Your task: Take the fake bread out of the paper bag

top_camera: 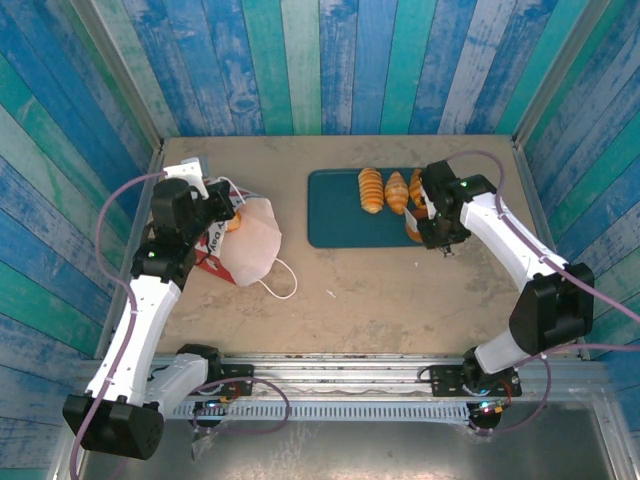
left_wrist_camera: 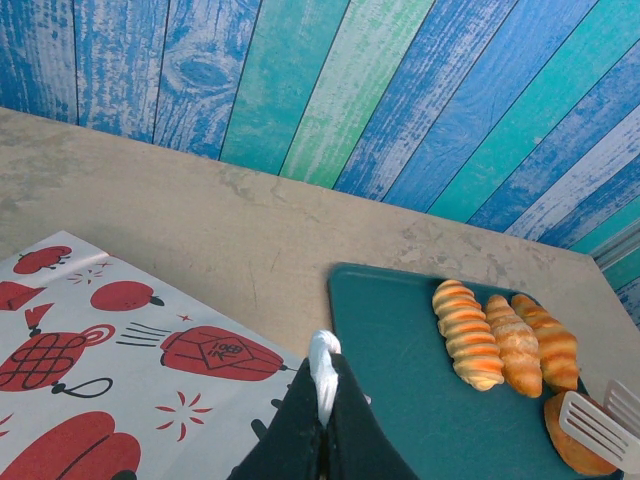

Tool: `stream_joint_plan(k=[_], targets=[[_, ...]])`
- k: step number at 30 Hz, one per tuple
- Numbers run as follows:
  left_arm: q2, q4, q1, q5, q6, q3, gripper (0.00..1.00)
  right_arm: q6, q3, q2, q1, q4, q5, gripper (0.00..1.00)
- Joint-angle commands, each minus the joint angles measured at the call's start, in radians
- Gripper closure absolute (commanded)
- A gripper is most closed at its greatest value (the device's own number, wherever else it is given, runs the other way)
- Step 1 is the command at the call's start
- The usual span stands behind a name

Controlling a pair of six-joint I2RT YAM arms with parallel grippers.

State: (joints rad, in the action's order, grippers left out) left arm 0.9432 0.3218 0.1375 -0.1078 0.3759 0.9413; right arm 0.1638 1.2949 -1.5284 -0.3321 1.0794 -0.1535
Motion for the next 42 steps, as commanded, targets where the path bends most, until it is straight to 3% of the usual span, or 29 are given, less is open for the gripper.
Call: stream_joint_plan(k=[1,14,29,37,42], targets=[[-0.012,-0.021,0.001,-0.005,0.005,-0.007,0.99,0.002,0.012,0.015,0.005,0.043,-0.028,0.58],[-0.006,-0.023,-0.001,-0.008,0.006,0.0,0.99,-0.016,0.024,0.04,0.005,0.014,0.03,0.54],[0.006,-0.024,0.001,-0.025,0.02,0.01,1.0,-0.042,0.071,0.086,0.005,0.005,0.08,0.57],[0.024,-0.029,0.001,-0.023,0.03,0.016,1.0,-0.101,0.032,0.211,-0.029,-0.176,0.332,0.59],[0.031,-0.015,0.001,-0.019,0.03,0.027,1.0,-0.126,-0.014,0.268,-0.161,-0.313,0.446,0.59]])
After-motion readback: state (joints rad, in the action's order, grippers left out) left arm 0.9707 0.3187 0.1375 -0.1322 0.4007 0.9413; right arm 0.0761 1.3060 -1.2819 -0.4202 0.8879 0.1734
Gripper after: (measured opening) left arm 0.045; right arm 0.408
